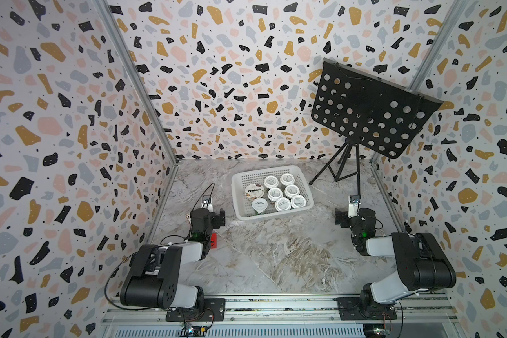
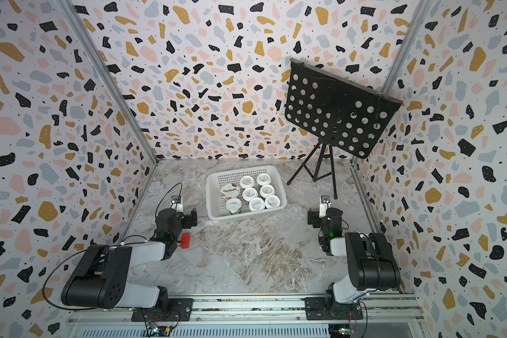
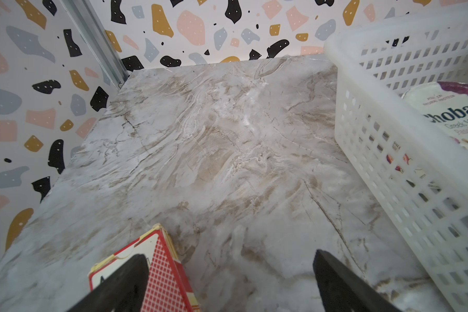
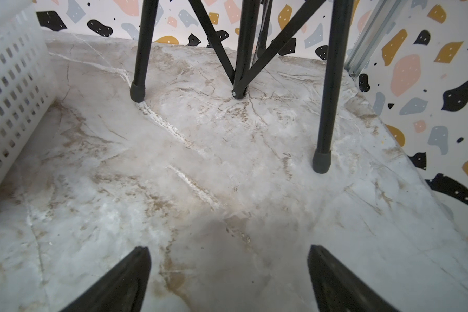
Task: Put the yogurt in the basket
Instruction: Reset both arms
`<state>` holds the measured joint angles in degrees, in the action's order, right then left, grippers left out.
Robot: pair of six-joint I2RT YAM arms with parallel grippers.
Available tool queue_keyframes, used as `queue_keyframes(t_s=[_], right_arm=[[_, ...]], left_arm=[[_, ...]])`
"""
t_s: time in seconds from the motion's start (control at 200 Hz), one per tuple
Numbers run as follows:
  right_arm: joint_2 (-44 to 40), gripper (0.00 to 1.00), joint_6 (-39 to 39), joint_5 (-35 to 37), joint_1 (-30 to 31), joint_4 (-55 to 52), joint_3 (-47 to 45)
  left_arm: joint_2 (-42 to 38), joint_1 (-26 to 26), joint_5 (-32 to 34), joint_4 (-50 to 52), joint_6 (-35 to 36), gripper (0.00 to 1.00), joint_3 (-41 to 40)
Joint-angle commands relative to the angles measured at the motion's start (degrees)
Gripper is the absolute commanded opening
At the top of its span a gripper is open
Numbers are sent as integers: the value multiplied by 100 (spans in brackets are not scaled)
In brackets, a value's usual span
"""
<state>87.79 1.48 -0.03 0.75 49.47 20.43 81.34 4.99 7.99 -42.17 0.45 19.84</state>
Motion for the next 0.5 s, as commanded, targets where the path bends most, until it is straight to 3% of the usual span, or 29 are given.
queue_keyframes(t_s=[0.0, 0.491], right_arm=[[-117, 100, -35, 91, -8, -25, 42], [-111, 100, -28, 91, -14, -8, 40]], left_arm=[[-65, 28, -5, -269, 17, 100, -67], [164, 68, 25, -186, 60, 100, 103]])
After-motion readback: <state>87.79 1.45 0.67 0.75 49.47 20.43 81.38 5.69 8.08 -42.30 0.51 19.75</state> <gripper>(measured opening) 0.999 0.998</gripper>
